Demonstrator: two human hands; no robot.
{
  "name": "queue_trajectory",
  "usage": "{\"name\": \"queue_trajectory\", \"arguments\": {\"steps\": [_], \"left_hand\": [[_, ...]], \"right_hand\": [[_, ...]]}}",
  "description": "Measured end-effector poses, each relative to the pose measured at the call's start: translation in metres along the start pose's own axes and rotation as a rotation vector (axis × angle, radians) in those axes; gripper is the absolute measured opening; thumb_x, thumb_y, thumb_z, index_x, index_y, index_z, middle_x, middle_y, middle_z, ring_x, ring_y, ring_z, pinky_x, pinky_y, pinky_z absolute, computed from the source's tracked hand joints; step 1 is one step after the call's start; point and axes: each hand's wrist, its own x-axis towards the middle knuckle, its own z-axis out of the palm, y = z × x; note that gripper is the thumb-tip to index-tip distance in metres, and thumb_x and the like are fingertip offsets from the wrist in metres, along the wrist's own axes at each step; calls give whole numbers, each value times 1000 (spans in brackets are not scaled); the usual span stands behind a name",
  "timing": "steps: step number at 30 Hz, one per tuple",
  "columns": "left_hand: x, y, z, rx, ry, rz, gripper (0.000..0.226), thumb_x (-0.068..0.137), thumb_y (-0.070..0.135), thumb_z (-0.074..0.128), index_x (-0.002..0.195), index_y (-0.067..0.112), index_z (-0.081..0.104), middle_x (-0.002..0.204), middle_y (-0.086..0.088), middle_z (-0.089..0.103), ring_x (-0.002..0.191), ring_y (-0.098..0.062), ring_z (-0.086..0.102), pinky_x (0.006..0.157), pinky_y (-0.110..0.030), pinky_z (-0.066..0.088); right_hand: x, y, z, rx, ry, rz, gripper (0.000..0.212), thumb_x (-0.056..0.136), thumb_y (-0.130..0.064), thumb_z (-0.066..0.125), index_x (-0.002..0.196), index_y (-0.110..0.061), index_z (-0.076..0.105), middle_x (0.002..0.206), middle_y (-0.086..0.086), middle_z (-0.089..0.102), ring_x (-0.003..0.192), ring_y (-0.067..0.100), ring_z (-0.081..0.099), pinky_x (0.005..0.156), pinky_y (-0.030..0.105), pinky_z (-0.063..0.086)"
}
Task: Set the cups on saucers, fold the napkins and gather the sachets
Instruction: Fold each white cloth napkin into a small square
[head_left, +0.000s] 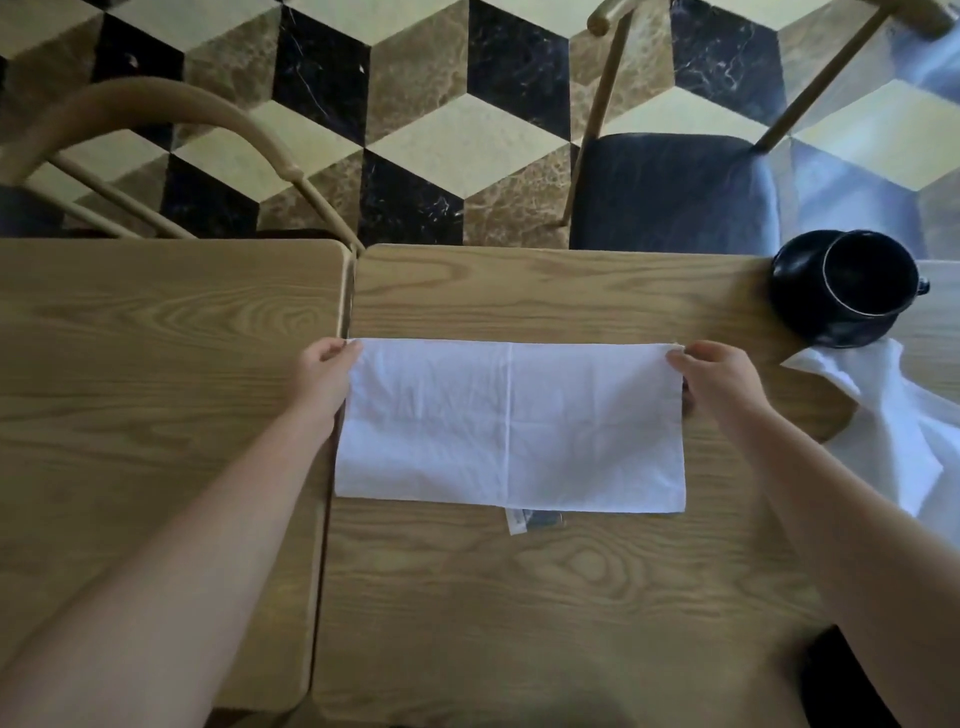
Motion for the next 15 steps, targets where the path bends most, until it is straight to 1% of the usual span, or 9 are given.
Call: {"name": "queue_trajectory", "arguments": {"steps": [2, 3, 5, 7, 9, 12, 14, 15], "left_hand": [[3, 1, 3, 25, 1, 7, 17, 90, 31, 71, 76, 24, 63, 75, 8, 60, 68, -11, 52, 62, -24, 42], [4, 1, 4, 39, 2, 8, 19, 90, 30, 71, 74, 25, 62, 74, 9, 58, 67, -9, 50, 62, -23, 41], [6, 2, 6, 53, 11, -6, 22, 90, 29, 71, 71, 26, 59, 74, 8, 57, 66, -8, 48, 63, -25, 40], [8, 4, 9, 64, 16, -20, 23, 90, 29, 71, 71, 26, 58, 73, 6, 56, 64, -9, 47, 62, -27, 39], [8, 5, 10, 82, 21, -25, 23, 90, 28, 71, 71, 25, 58, 70, 6, 55, 60, -9, 45, 57, -25, 37], [13, 5, 11, 119, 30, -27, 25, 88, 30, 72, 70, 22, 57, 66, 3, 51, 55, -11, 41, 52, -26, 34], [16, 4, 11, 158, 49, -30, 24, 87, 31, 72, 72, 19, 57, 65, 3, 50, 55, -12, 42, 52, -26, 35], [17, 4, 12, 168, 59, -35, 25, 86, 32, 73, 72, 19, 57, 65, 3, 51, 56, -13, 43, 52, -26, 36]], "right_hand": [[3, 1, 0, -13, -1, 4, 27, 85, -38, 62, 80, -14, 74, 79, 14, 74, 64, 24, 63, 61, 34, 49], [5, 1, 0, -9, -4, 10, 29, 85, -37, 62, 83, -11, 74, 83, 16, 74, 64, 24, 62, 60, 32, 47], [7, 2, 1, -2, -10, 24, 31, 85, -38, 62, 85, -9, 73, 88, 19, 74, 66, 23, 61, 60, 31, 44], [8, 4, 0, 4, -16, 32, 32, 84, -39, 61, 85, -9, 74, 90, 19, 74, 67, 23, 62, 61, 32, 45], [8, 4, 0, 11, -23, 36, 33, 83, -40, 61, 83, -10, 74, 90, 19, 75, 68, 23, 63, 63, 33, 46], [9, 3, 1, -4, -29, 33, 38, 82, -43, 60, 83, -7, 72, 89, 21, 74, 69, 28, 66, 63, 34, 46], [8, 2, 2, -17, -26, 23, 40, 83, -43, 59, 83, -5, 72, 89, 21, 74, 78, 36, 71, 64, 36, 50], [8, 2, 2, -17, -26, 15, 40, 83, -42, 60, 83, -4, 72, 89, 21, 74, 83, 38, 72, 66, 40, 54]]}}
